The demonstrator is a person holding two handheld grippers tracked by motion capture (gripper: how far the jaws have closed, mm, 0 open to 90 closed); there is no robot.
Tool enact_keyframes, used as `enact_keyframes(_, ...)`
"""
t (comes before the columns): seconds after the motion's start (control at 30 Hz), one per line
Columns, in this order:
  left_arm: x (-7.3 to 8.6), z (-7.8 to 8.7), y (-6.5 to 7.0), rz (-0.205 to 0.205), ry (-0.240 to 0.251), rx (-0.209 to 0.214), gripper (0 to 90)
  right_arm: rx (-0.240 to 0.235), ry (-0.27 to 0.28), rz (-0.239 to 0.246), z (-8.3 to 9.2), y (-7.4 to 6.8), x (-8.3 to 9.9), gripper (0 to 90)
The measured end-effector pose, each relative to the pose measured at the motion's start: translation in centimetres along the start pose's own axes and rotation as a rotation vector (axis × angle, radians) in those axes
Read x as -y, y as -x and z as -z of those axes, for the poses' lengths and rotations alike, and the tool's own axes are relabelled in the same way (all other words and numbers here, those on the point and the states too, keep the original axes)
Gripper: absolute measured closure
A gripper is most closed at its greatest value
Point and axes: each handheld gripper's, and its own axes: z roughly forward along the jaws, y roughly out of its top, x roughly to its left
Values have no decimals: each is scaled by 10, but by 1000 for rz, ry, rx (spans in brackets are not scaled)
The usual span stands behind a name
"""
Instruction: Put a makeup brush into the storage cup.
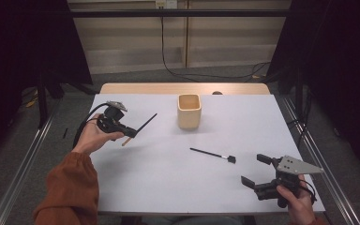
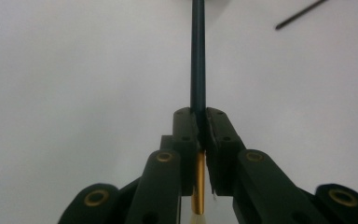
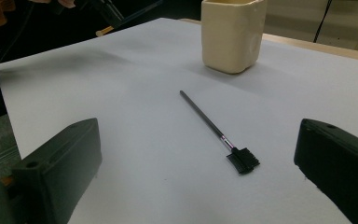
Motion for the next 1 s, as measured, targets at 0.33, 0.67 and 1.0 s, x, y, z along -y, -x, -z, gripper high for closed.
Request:
enact_keyframes(0.33, 9, 9, 5, 11, 143, -12, 835, 1, 5, -2, 1, 0, 0, 0)
enact_keyframes(0.67, 15, 14, 10, 16, 280, -38, 835, 4, 4, -3, 1, 0, 0, 0)
enact_keyframes(1.0, 20, 23, 14, 40, 439, -60, 835, 5, 10, -5, 2, -1, 0, 0)
